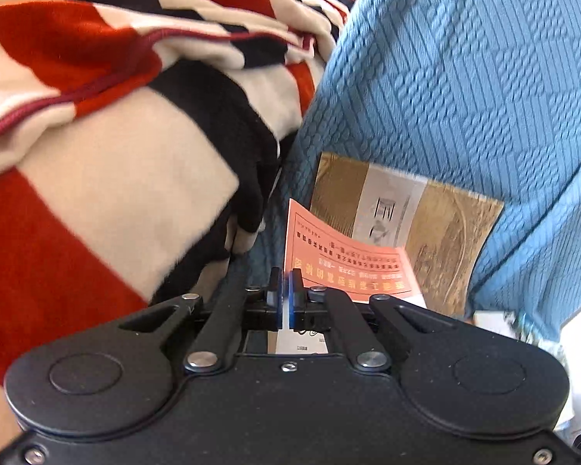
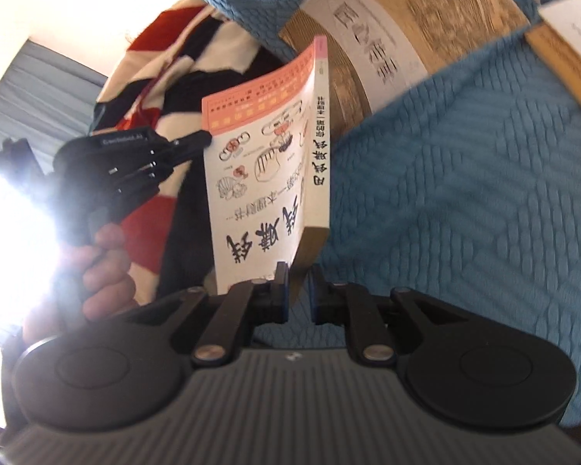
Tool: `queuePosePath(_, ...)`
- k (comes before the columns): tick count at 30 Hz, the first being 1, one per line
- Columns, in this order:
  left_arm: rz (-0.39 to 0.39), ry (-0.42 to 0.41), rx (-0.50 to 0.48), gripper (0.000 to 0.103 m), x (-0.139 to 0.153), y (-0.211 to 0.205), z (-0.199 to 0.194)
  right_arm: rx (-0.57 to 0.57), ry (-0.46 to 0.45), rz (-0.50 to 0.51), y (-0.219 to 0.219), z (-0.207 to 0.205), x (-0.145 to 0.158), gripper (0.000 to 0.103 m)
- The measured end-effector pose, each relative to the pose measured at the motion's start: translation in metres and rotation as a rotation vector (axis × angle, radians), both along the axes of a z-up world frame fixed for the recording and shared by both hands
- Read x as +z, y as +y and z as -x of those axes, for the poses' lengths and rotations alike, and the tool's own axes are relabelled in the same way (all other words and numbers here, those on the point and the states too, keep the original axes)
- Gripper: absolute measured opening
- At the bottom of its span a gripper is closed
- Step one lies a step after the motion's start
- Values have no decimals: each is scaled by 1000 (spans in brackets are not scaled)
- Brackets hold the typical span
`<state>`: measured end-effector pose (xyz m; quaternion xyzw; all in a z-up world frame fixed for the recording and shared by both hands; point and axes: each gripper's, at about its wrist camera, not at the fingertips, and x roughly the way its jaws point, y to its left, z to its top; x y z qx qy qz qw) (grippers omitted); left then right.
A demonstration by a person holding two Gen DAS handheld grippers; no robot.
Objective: Organize objects
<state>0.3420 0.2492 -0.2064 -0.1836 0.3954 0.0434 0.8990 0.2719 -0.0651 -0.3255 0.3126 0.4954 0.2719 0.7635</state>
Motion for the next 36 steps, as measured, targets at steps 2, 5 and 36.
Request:
queuePosePath(2,-13,22,-5,2,-11,-4,0,-10,32,-8,-1,3,-9,13)
queuePosePath(5,-18,81,-20,0,-32,-7,-5,-16,77,-15,-3,4,-23,13)
queuePosePath(36,49,-29,-82,35,-38,-35,-84,-186,-434,430,-81,-105,62,68)
